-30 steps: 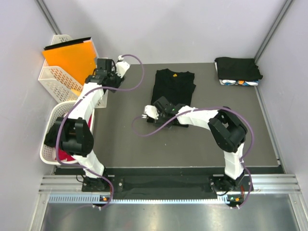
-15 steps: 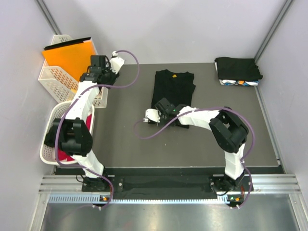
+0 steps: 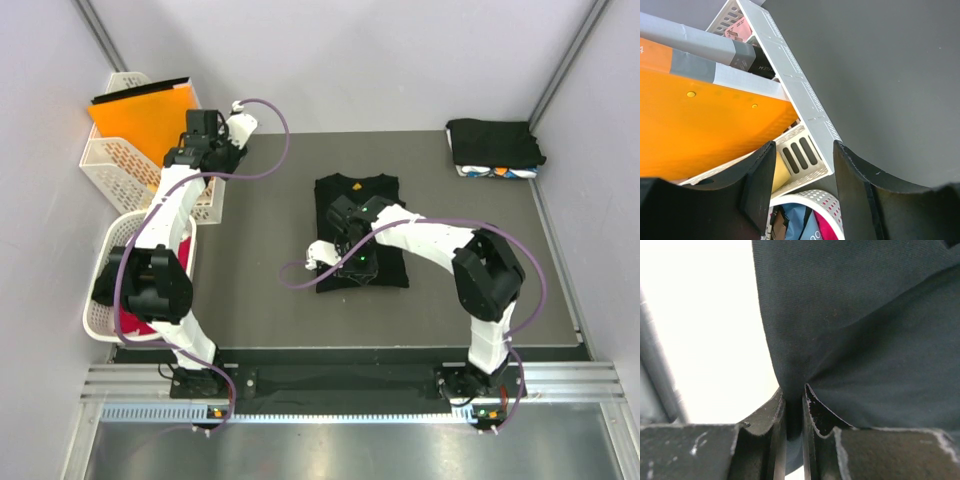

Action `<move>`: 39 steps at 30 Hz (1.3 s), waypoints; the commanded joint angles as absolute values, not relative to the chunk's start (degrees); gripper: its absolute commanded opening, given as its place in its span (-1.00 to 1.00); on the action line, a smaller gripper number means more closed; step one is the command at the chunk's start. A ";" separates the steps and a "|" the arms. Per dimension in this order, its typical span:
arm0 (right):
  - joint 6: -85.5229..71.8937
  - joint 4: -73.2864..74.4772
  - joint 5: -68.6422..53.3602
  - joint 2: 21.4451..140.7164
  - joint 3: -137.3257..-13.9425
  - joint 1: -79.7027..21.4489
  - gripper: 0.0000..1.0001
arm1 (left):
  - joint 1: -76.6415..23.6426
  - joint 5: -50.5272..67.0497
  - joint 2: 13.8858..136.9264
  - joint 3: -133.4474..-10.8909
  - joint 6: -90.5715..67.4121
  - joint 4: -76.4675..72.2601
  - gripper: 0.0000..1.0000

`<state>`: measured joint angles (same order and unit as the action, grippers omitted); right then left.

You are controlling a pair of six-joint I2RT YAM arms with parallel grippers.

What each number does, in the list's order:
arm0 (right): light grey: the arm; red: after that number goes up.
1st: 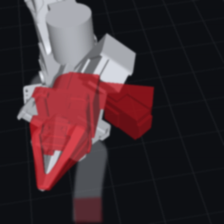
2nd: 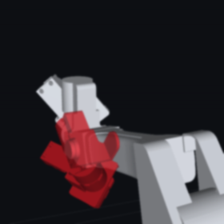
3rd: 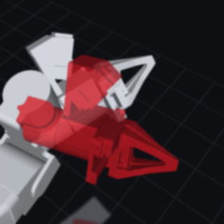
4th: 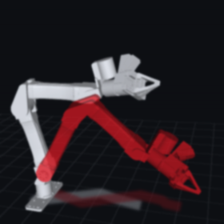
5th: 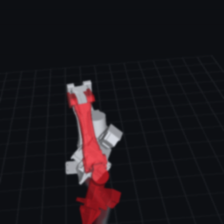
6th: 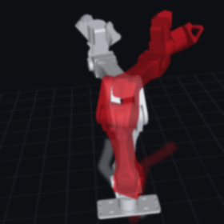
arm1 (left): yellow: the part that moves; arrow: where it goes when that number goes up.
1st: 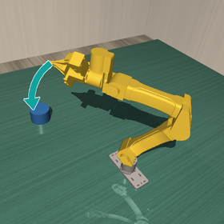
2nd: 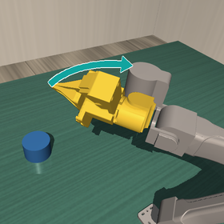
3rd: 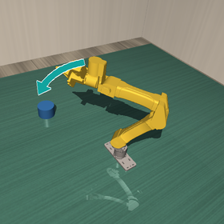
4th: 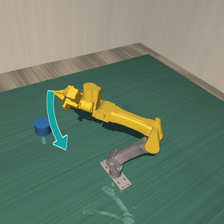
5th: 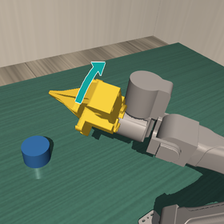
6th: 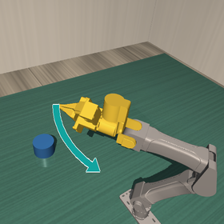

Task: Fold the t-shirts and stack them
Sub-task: Grab one side of the 2/3 rectangular tshirt with right arm, then fold the long partially folded tshirt into a neat square

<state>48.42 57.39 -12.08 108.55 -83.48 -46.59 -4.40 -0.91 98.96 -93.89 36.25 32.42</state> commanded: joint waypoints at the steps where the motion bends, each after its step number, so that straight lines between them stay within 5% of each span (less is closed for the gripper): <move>1: 54.75 73.28 -22.84 102.14 -87.89 -46.93 -0.78 | -4.04 -0.26 98.44 -96.59 37.09 33.40 0.10; 39: 63.01 68.91 -6.42 111.36 -111.00 -40.17 -0.74 | -4.13 -0.26 100.28 -97.03 34.80 36.30 0.13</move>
